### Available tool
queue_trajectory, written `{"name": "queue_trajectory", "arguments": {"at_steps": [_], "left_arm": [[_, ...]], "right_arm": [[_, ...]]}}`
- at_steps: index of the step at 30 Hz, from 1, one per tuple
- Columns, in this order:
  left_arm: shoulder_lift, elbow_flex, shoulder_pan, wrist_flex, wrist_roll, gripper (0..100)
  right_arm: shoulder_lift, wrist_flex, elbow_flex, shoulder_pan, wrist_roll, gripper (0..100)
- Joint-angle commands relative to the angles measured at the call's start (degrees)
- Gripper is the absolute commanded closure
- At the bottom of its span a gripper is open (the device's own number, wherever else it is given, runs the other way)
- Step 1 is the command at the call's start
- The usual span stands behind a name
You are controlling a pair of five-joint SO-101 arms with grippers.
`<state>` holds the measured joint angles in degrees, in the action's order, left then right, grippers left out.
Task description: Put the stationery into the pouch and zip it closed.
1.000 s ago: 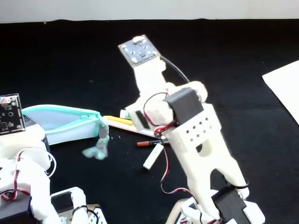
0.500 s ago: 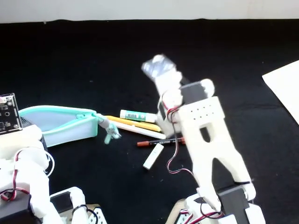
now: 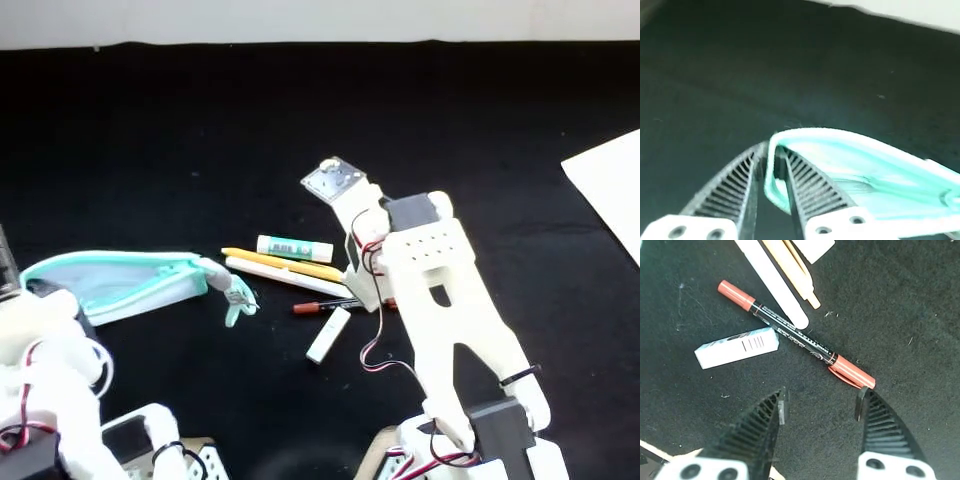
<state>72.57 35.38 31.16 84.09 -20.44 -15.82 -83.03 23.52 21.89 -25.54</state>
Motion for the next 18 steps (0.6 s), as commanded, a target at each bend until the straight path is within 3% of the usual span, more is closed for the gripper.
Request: {"name": "queue_trajectory", "arguments": {"at_steps": [1, 4, 11, 18], "left_arm": [[-0.4, 7.3, 5.7, -1.3, 1.1, 99], [-0.4, 7.0, 5.6, -2.5, 3.3, 99], [-0.9, 0.7, -8.9, -0.4, 10.3, 99], [-1.1, -6.3, -10.3, 1.2, 10.7, 99]], "right_arm": [[-2.2, 0.6, 0.1, -0.7, -0.5, 77.9], [-2.2, 0.6, 0.1, -0.7, -0.5, 77.9], [-2.2, 0.6, 0.0, -0.7, -0.4, 77.9], [-2.2, 0.6, 0.0, -0.7, -0.4, 77.9]]}}
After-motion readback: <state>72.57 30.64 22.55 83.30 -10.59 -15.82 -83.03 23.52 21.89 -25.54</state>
